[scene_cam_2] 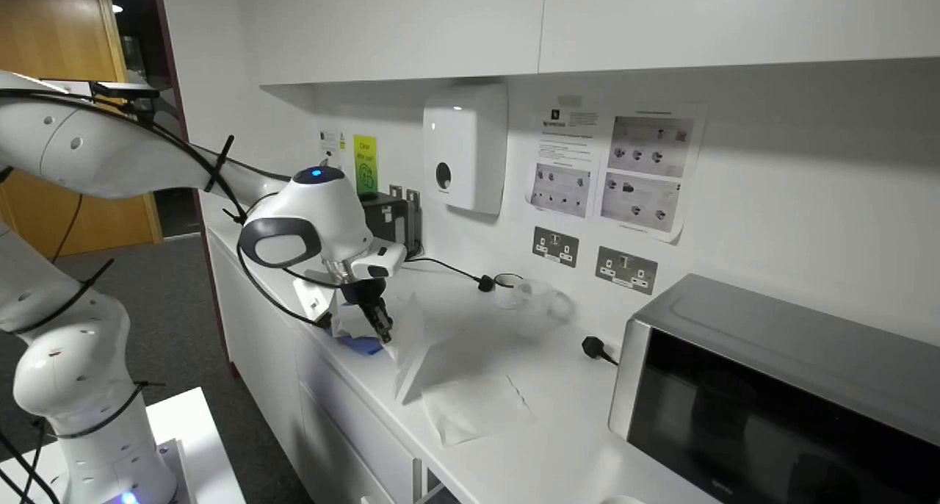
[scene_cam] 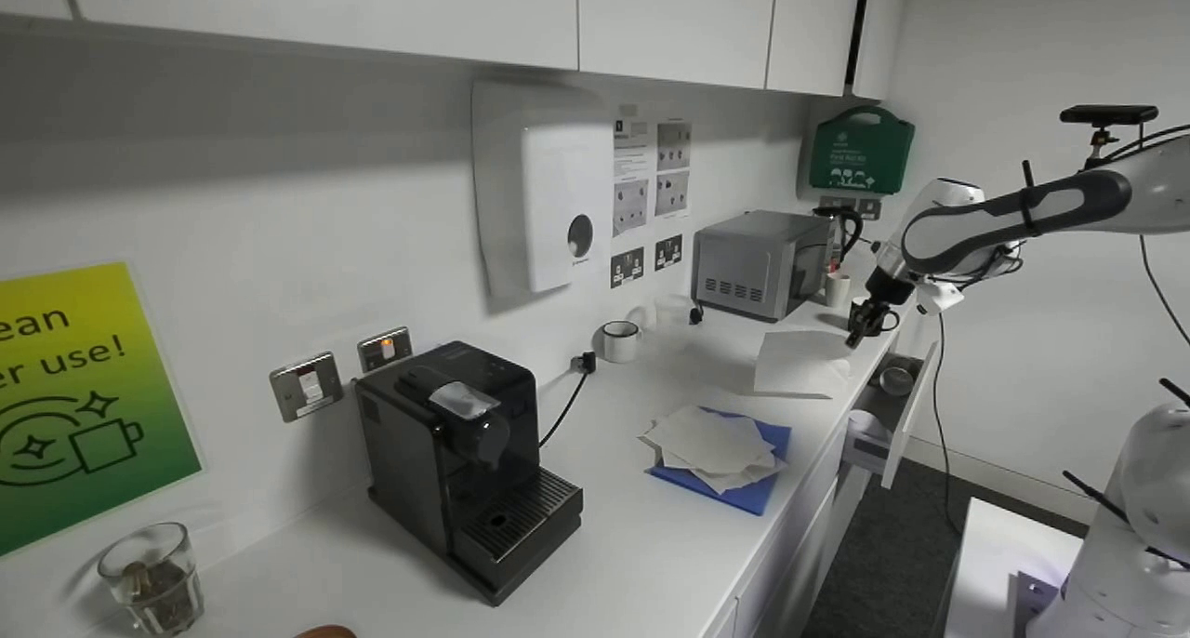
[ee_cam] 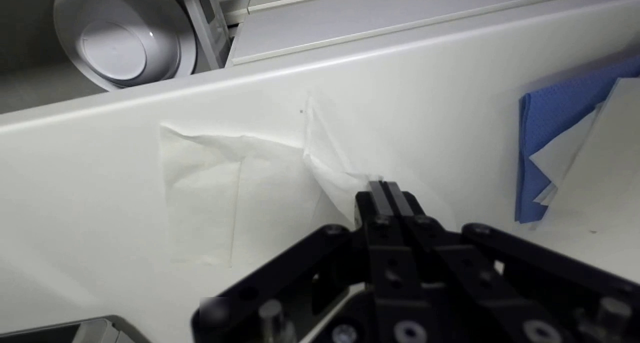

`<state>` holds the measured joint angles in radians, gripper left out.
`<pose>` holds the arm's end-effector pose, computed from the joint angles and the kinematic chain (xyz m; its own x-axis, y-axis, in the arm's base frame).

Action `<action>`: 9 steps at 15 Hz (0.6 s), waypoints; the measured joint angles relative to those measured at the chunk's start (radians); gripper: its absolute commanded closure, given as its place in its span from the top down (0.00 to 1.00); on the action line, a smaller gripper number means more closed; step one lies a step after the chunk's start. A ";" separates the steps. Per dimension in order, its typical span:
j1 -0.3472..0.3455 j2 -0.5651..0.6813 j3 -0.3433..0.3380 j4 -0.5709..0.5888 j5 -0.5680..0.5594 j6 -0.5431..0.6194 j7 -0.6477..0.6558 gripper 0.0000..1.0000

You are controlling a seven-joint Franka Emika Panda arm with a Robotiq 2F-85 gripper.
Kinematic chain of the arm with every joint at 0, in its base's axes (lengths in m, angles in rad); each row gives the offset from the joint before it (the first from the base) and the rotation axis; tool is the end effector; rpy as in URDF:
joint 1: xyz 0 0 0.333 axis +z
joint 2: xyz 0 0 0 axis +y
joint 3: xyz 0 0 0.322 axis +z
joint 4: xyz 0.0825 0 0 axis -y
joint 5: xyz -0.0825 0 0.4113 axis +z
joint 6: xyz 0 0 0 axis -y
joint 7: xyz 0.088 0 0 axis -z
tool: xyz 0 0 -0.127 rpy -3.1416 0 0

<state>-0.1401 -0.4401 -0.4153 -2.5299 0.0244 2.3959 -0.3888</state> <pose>0.3930 -0.2409 0.4161 0.9329 -0.1734 0.3155 -0.1564 -0.9846 -0.0785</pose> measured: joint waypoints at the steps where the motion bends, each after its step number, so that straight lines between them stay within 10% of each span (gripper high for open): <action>1: -0.005 0.001 -0.006 0.007 0.003 -0.011 0.000 0.00; 9: -0.016 0.009 0.023 0.030 0.006 -0.045 0.001 0.01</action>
<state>-0.1557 -0.4310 -0.3926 -2.5000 0.0308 2.3514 -0.3877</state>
